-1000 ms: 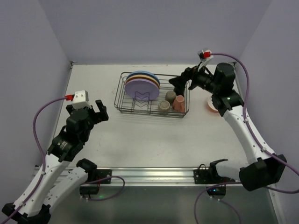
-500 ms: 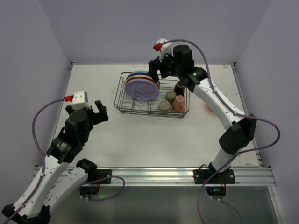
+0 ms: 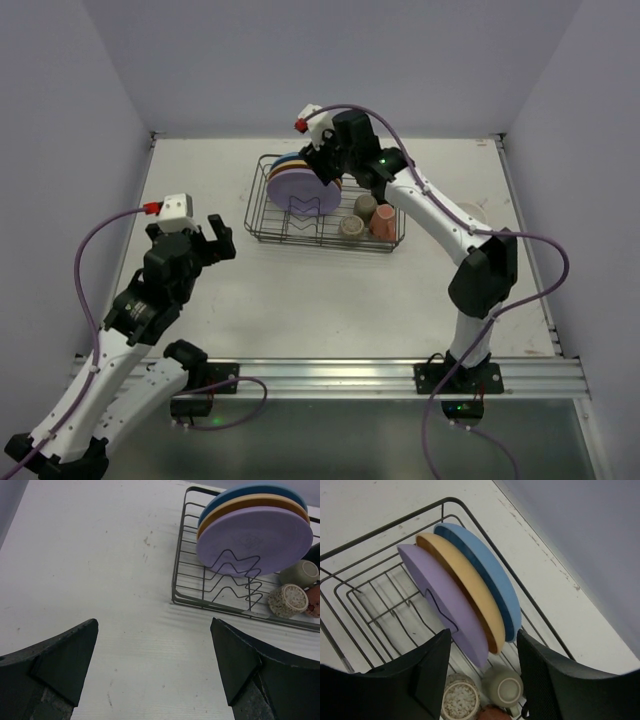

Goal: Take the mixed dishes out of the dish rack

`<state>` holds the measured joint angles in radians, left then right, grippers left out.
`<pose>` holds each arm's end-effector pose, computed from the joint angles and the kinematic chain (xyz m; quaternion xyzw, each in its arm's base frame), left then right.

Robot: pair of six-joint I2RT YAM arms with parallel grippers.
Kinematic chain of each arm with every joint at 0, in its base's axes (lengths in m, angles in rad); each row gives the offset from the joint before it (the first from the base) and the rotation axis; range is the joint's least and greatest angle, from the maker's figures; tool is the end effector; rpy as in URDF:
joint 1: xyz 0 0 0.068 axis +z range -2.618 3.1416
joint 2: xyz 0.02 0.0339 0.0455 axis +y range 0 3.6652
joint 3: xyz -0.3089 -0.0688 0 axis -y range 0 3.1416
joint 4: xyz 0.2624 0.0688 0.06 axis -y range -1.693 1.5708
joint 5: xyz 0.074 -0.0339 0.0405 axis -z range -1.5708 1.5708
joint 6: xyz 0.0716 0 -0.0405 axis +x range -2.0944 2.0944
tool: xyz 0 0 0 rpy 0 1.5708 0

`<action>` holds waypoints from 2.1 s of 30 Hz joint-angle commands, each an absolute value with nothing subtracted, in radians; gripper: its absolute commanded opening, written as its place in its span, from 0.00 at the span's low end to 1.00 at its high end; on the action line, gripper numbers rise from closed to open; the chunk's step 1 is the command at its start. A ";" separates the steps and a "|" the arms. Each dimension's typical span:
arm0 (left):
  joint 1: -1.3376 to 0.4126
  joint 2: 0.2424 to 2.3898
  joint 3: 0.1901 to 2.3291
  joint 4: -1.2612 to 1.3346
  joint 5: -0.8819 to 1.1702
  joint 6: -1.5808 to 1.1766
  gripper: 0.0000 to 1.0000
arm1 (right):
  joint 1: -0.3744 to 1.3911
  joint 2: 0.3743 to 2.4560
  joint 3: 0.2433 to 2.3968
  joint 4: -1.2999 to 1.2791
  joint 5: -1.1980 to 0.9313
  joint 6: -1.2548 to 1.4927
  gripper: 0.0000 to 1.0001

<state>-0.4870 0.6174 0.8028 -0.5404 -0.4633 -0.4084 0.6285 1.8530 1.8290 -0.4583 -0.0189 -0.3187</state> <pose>0.1426 -0.0393 0.3517 -0.0996 0.8035 -0.0708 0.5827 0.4027 0.2943 0.3963 -0.3945 0.7591 0.0879 0.5103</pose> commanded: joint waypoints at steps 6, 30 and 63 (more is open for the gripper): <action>-0.491 0.649 0.798 -0.508 -0.446 -0.399 1.00 | 0.693 1.917 1.930 -0.483 0.081 -0.403 0.56; -0.491 0.661 0.793 -0.495 -0.416 -0.388 1.00 | 0.716 2.025 1.993 -0.528 0.094 -0.443 0.41; -0.491 0.655 0.795 -0.491 -0.407 -0.387 1.00 | 0.727 2.042 1.885 -0.425 0.086 -0.561 0.20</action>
